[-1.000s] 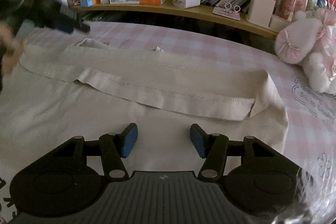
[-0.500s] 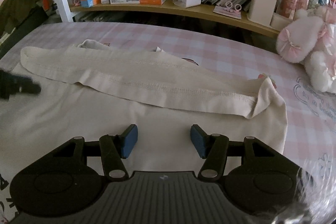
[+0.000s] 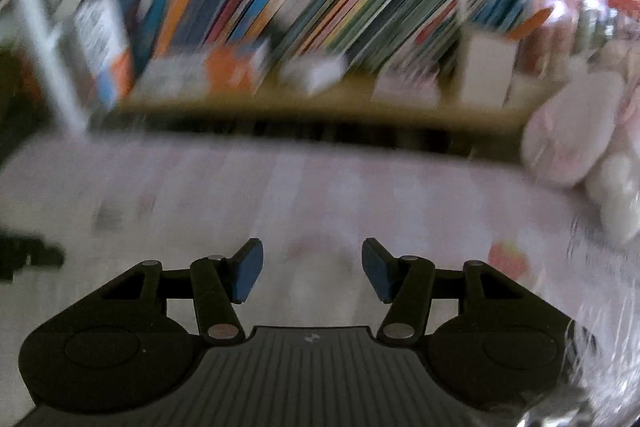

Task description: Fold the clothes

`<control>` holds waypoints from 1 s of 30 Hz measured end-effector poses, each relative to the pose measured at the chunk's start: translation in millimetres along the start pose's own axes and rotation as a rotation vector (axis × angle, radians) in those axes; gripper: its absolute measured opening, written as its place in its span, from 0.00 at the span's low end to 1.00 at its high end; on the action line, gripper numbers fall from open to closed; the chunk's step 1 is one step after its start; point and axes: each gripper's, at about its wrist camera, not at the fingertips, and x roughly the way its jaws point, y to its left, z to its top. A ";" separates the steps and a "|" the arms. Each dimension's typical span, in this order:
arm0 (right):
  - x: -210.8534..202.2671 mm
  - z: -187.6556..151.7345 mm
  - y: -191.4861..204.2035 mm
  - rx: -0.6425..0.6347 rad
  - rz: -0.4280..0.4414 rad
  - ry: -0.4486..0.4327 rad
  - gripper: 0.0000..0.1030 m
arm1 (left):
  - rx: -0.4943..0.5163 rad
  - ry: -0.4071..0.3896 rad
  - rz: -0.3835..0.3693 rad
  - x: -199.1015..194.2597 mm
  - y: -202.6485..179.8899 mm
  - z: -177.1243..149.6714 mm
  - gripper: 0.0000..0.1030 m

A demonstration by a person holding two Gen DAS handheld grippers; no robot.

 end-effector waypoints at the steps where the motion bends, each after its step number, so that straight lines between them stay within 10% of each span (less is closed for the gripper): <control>1: 0.0 9.9 -4.7 0.025 -0.007 -0.021 0.52 | -0.034 -0.024 0.018 -1.3 5.6 8.3 0.41; 6: -25.9 11.9 -17.4 0.027 0.028 -0.036 0.52 | 0.003 -0.045 -0.147 -27.1 4.0 3.9 0.41; 12: -63.3 -46.4 -4.7 -0.039 0.031 0.003 0.52 | 0.101 0.107 -0.404 -14.8 -55.9 -51.0 0.36; 15: -80.0 -77.0 5.6 -0.079 0.015 0.023 0.52 | 0.103 0.174 -0.348 10.4 -67.7 -53.7 0.17; 23: -98.1 -133.5 7.9 -0.083 -0.036 0.130 0.52 | 0.141 0.114 -0.048 39.6 -29.4 18.1 0.18; 30: -100.1 -140.8 1.8 -0.094 -0.018 0.113 0.57 | -0.091 -0.018 0.073 13.7 26.7 44.2 0.20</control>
